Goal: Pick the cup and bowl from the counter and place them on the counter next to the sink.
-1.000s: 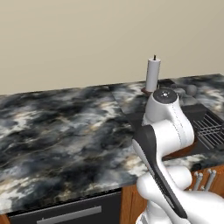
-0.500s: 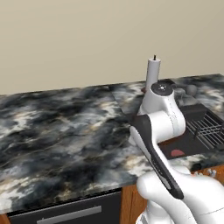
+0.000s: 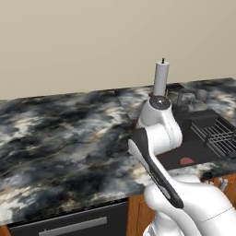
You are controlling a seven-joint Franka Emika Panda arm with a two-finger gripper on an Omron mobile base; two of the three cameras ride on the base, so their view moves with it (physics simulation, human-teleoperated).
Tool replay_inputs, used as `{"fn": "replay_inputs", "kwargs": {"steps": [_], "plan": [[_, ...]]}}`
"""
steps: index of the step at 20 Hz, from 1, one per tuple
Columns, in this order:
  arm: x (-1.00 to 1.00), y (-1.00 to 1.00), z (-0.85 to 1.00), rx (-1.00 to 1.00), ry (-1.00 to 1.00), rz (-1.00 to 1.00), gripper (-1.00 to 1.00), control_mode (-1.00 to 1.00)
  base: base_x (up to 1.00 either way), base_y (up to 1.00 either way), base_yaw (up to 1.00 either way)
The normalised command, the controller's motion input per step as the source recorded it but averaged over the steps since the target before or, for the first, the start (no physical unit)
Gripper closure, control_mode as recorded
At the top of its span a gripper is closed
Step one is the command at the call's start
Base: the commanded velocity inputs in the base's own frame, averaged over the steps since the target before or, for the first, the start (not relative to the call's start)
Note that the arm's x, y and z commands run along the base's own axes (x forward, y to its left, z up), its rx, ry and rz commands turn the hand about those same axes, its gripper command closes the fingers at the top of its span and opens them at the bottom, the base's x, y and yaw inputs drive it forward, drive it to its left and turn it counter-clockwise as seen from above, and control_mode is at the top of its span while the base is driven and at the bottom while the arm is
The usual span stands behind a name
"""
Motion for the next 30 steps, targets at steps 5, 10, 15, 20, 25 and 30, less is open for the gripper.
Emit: {"fn": "replay_inputs", "kwargs": {"steps": [5,10,15,20,25,30], "plan": [[0.04,0.39,-0.01,0.0,0.0,0.0,1.0,-1.0,0.0,0.0,0.0],[0.35,0.19,0.09,0.0,0.08,-0.02,1.0,-1.0,0.0,0.0,0.0],[0.43,0.01,0.01,0.0,0.17,-0.02,1.0,-1.0,0.0,0.0,0.0],[0.37,0.0,-0.06,0.0,0.2,-0.01,1.0,-1.0,0.0,0.0,0.0],[0.12,0.0,-0.36,0.0,-0.03,-0.03,1.0,-1.0,0.0,0.0,0.0],[0.0,0.0,-0.29,-0.01,-0.18,-0.03,1.0,-1.0,0.0,0.0,0.0]]}}
